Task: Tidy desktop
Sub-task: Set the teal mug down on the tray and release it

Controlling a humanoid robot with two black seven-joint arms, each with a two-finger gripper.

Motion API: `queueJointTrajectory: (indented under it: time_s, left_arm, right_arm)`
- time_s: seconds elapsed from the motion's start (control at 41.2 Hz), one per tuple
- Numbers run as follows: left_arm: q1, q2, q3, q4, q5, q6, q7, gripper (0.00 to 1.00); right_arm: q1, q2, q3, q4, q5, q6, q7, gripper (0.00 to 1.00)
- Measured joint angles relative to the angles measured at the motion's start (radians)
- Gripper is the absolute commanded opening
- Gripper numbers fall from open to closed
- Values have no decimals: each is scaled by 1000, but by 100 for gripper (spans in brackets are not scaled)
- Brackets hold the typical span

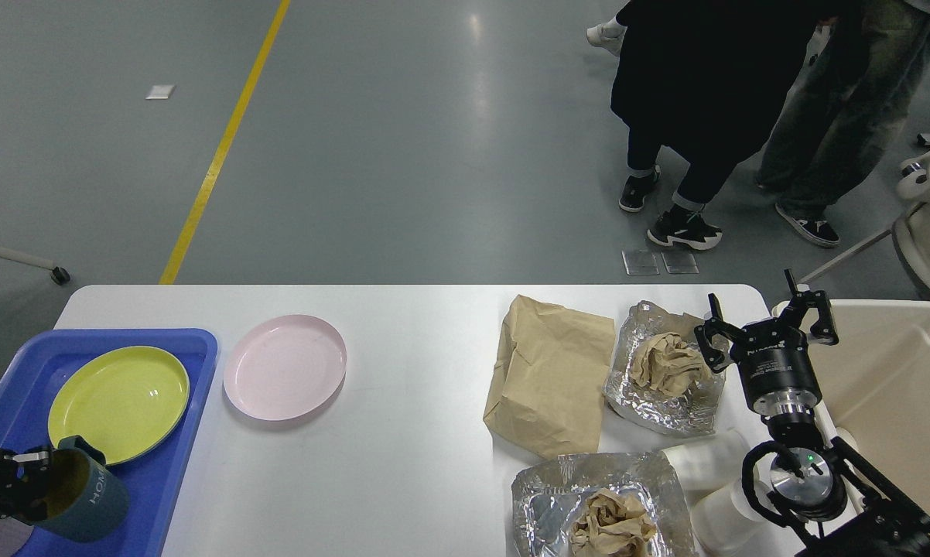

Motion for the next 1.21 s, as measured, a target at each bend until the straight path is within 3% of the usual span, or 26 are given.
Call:
queueJointTrajectory:
  time_s: [0.242, 0.436, 0.485, 0.533, 0.558, 0.582, 0.655, 0.679, 0.776, 0.848, 0.921, 1.212]
  left_arm:
    - [16, -18, 13, -63, 0, 79, 8, 0]
    - [17, -15, 19, -75, 1, 92, 12, 1]
    - [19, -14, 21, -76, 1, 94, 13, 6]
    - [22, -14, 24, -78, 1, 97, 13, 24]
    - [22, -14, 24, -79, 0, 99, 12, 43]
    - [22, -14, 28, -85, -4, 110, 10, 50]
    - [22, -12, 38, -108, -11, 137, 8, 64]
    - [22, -11, 44, -119, -12, 152, 7, 76]
    - [18, -8, 83, -180, -15, 271, 5, 92]
    - [15, -4, 106, -214, -15, 353, 2, 95]
    - [15, -3, 112, -224, -15, 378, 5, 95]
    - [-43, 31, 156, -266, -16, 384, 9, 96]
  right_arm:
    - [0, 0, 0, 0, -1, 0, 0, 100]
    - [0, 0, 0, 0, -1, 0, 0, 100]
    - [0, 0, 0, 0, -1, 0, 0, 100]
    - [0, 0, 0, 0, 0, 0, 0, 100]
    - [0, 0, 0, 0, -1, 0, 0, 100]
    - [0, 0, 0, 0, 0, 0, 0, 100]
    - [0, 0, 0, 0, -1, 0, 0, 100]
    - [0, 0, 0, 0, -1, 0, 0, 100]
    - [0, 0, 0, 0, -1, 0, 0, 100]
    - [0, 0, 0, 0, 0, 0, 0, 100]
    - [0, 0, 0, 0, 0, 0, 0, 100]
    - [0, 0, 0, 0, 0, 0, 0, 100]
